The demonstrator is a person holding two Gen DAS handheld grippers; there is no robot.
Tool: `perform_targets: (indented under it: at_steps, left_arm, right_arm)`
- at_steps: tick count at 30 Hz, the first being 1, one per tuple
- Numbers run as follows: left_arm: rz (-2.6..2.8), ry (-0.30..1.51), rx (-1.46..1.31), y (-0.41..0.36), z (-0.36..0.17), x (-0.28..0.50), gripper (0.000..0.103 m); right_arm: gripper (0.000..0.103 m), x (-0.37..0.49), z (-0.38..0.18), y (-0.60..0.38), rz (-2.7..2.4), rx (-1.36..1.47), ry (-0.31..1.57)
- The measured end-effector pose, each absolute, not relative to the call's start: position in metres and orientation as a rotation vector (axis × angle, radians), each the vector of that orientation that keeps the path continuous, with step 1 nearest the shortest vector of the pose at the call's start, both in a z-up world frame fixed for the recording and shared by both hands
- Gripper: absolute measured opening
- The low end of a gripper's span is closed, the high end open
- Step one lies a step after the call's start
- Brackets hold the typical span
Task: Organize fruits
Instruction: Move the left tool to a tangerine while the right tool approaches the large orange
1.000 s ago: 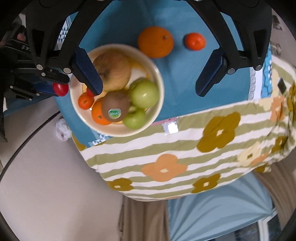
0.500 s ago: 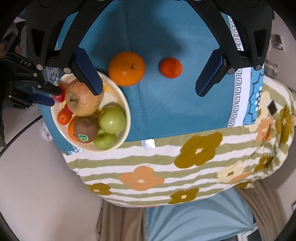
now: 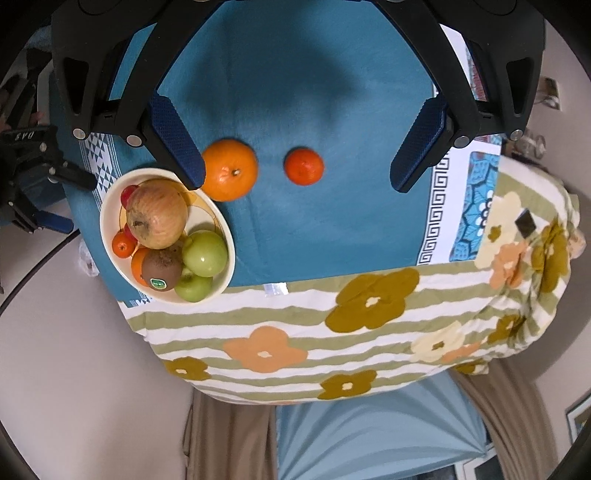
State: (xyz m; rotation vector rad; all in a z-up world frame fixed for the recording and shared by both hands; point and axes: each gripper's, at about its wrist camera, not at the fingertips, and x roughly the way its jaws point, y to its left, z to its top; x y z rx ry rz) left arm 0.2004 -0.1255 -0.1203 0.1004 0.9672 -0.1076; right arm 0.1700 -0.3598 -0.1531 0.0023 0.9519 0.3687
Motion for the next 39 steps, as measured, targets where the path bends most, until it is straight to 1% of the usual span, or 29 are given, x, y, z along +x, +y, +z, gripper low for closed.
perform_targets:
  at_steps: [3,4,5,15,20,26,31,39]
  left_arm:
    - [-0.114,0.953,0.105,-0.12,-0.114,0.192,0.103]
    - [-0.119,0.95,0.104,-0.118,-0.112,0.19,0.103]
    - [-0.126,0.947,0.101,-0.115,-0.11,0.188,0.103]
    - [-0.163,0.919,0.118,-0.079,-0.092,0.173,0.103]
    - [-0.202,0.917,0.132,-0.057,-0.089,0.171,0.103]
    - [-0.264,0.911,0.176,-0.032,-0.085,0.171,0.103]
    - [-0.34,0.916,0.199,-0.017,-0.092,0.182,0.103]
    - [-0.514,0.954,0.243,-0.015,-0.132,0.21,0.103]
  right_arm:
    - [0.097,0.164,-0.145,-0.36,0.355,0.015,0.933]
    - [0.099,0.162,-0.143,-0.36,0.351,0.02,0.93]
    - [0.102,0.16,-0.14,-0.359,0.346,0.024,0.927]
    - [0.103,0.138,-0.11,-0.332,0.248,0.021,0.94]
    - [0.103,0.129,-0.102,-0.311,0.171,0.093,0.948]
    - [0.103,0.122,-0.094,-0.279,0.067,0.107,0.929]
    - [0.103,0.123,-0.101,-0.26,0.0,0.156,0.941]
    - [0.103,0.124,-0.134,-0.238,-0.062,0.299,0.983]
